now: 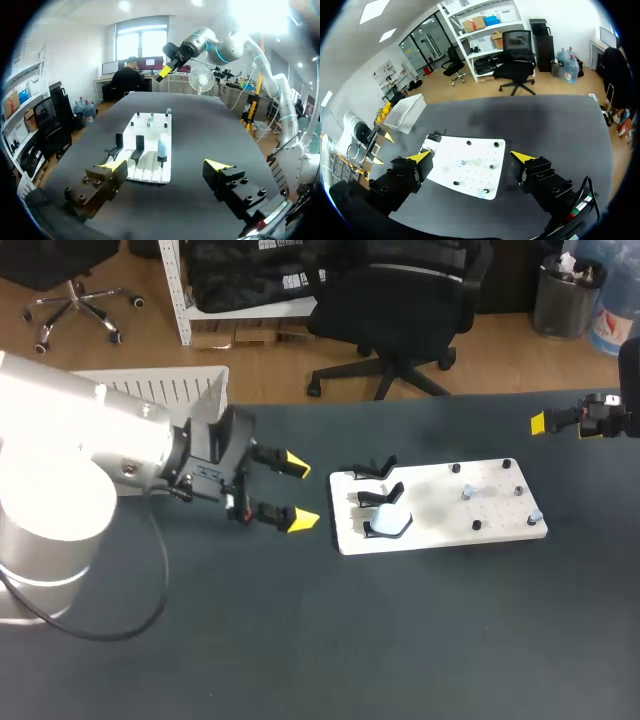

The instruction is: Pick up each earbud case from the left stands, insert the matching earbuds, close the lid, and place the case in the box.

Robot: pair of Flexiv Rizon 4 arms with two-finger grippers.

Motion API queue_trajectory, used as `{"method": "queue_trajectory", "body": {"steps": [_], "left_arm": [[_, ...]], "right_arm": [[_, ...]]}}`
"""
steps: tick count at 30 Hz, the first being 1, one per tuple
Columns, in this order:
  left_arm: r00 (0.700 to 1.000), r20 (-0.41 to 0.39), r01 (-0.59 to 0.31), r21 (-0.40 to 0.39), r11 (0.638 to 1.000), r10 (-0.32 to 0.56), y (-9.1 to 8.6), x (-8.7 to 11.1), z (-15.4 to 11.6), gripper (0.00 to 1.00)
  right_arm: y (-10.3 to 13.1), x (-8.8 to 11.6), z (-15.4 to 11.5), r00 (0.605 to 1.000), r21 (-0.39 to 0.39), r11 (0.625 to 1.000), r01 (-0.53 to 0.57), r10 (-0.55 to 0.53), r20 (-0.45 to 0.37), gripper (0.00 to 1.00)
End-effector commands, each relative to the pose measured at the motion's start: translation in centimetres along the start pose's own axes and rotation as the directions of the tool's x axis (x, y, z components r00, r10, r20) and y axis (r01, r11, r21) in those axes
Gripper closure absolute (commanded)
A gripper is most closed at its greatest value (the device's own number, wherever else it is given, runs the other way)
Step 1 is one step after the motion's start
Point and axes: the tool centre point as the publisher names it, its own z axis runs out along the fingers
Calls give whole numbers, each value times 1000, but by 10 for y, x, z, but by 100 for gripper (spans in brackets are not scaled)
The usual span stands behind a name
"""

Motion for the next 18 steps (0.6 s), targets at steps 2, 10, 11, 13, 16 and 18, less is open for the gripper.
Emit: {"method": "queue_trajectory", "body": {"steps": [2,10,11,13,16,18], "left_arm": [[1000,17,-9,1,1000,9,8,8,33,0],[997,69,-39,39,998,37,7,9,49,23],[997,67,-47,50,998,44,5,10,52,11],[996,70,-51,58,997,47,4,11,57,11],[996,72,-49,71,996,44,5,11,65,10],[997,73,-45,79,996,39,6,11,71,16]], "right_arm": [[0,0,0,1000,1,1000,0,0,-2,0],[0,0,0,1000,1,1000,0,0,-2,0],[0,0,0,1000,1,1000,0,0,-2,0],[0,0,0,1000,1,1000,0,0,-2,0],[0,0,0,1000,1,1000,0,0,-2,0],[0,0,0,1000,1,1000,0,0,-2,0]]}}
